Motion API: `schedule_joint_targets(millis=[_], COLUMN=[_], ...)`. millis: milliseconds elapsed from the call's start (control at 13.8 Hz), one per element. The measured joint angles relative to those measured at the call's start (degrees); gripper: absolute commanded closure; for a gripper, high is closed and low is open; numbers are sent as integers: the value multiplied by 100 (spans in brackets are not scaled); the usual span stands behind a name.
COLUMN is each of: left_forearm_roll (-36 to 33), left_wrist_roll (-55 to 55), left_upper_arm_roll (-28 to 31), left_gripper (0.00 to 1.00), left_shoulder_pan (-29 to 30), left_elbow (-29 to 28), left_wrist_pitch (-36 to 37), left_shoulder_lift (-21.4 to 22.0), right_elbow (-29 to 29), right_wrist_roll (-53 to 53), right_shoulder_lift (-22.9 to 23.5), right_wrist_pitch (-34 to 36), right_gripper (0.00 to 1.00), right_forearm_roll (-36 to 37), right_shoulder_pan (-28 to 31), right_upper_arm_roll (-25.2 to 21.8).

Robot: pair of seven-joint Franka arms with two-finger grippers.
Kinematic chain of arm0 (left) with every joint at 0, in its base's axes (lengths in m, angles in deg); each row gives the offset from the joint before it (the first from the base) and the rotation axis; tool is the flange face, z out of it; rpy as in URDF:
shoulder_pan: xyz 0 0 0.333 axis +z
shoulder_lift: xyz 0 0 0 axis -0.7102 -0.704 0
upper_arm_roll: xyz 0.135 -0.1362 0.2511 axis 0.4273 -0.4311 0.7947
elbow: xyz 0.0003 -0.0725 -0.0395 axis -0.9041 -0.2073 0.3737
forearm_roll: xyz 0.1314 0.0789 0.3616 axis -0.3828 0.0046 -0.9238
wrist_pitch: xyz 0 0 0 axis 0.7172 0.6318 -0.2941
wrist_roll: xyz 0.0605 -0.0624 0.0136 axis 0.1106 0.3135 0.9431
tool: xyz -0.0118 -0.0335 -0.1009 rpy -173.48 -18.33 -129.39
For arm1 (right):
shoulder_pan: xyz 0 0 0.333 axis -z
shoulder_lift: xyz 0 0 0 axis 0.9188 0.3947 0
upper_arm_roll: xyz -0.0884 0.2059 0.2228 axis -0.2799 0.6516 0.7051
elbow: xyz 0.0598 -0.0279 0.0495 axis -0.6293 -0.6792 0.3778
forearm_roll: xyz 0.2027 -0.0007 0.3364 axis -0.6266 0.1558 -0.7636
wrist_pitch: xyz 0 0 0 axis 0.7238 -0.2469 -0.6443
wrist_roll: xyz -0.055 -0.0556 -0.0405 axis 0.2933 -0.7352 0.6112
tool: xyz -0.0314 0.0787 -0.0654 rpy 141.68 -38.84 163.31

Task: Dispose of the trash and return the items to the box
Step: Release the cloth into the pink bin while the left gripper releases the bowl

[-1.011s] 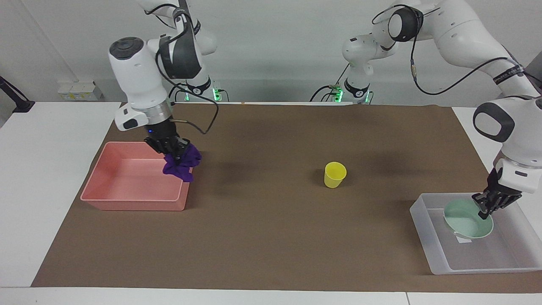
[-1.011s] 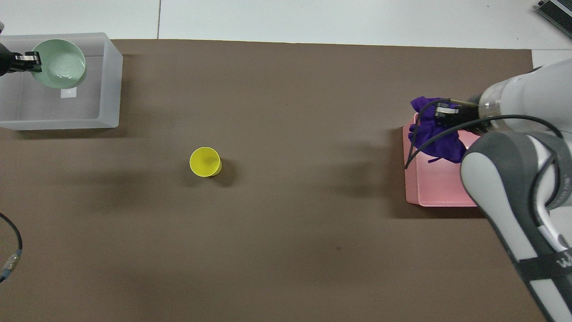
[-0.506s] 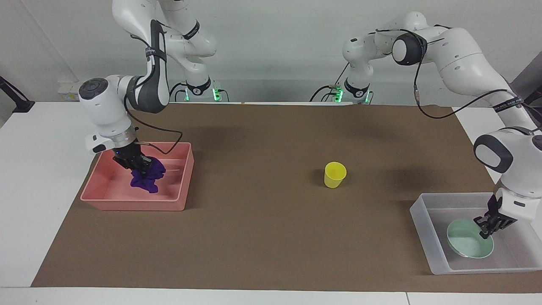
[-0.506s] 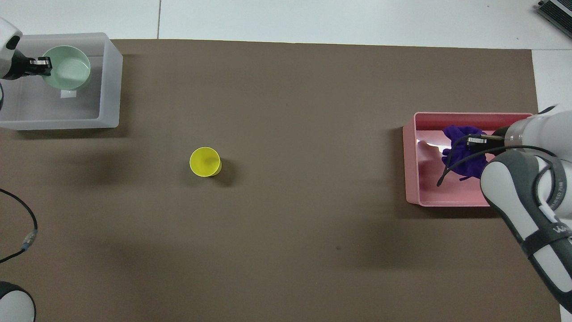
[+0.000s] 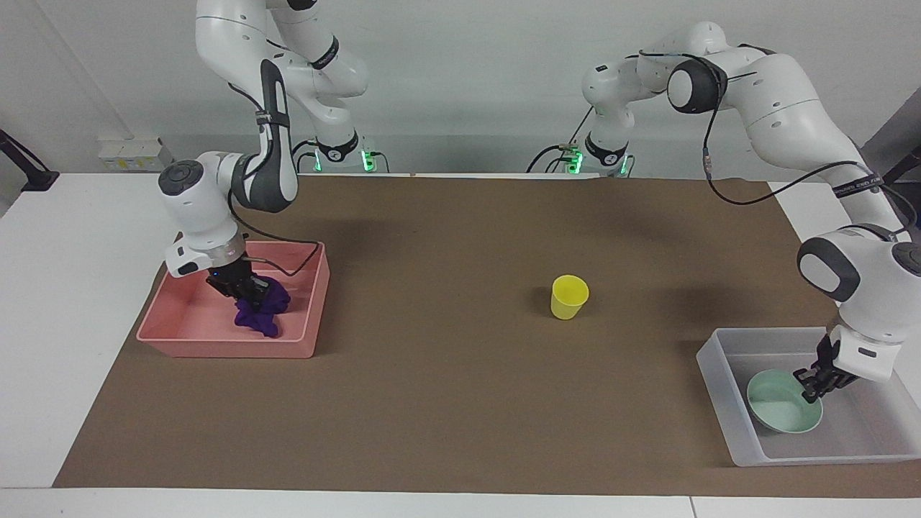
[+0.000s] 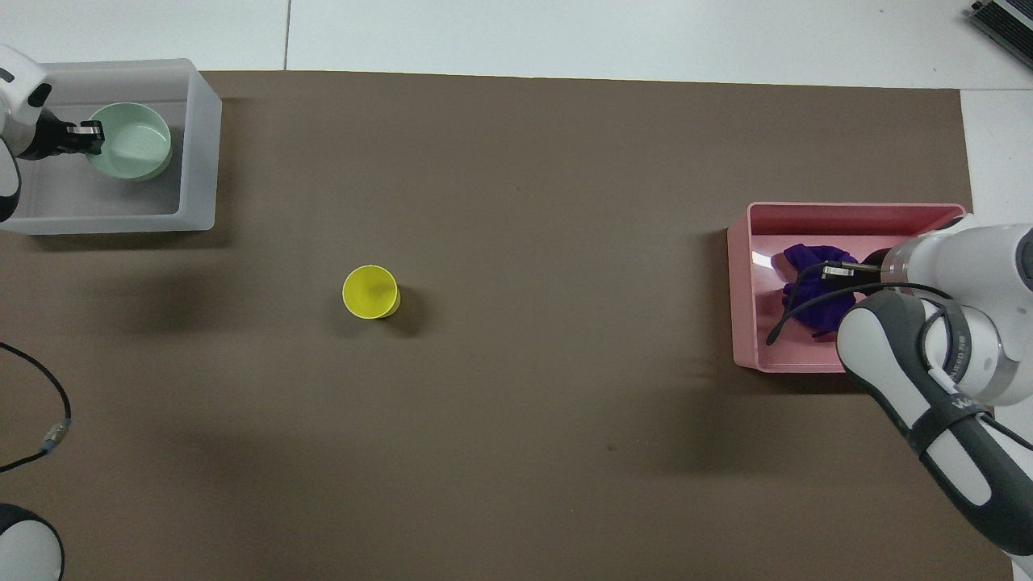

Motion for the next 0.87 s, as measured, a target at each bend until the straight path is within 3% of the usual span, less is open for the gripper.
schedule_joint_targets(millis=[144,506,722,867], left_forearm_roll=[-3,-3,-3,-3], left_wrist_roll=[-66,-416,-417,-367], left_upper_arm_roll=[-13,-82,-109,-117], left_gripper=[0,0,0,0], left_shoulder_pan=[-19,-164,-556,-941], left_elbow=[3,-110,-1021,-1864], left_wrist_pitch=[-1,321,415,466], left_shoulder_lift=[36,620,1559,2275], right_elbow=[62,644,925,1311], right_wrist_roll=[0,-127,-322,-330], right_shoulder_lift=[-34,-391,-611,-838], right_wrist_pitch=[4,1011,1628,2450], right_gripper=[0,0,0,0], right_forearm_roll=[1,21,108,123], right_shoulder_pan=[-18,-278,-483,-474], right_upper_arm_roll=[13,45,56,55])
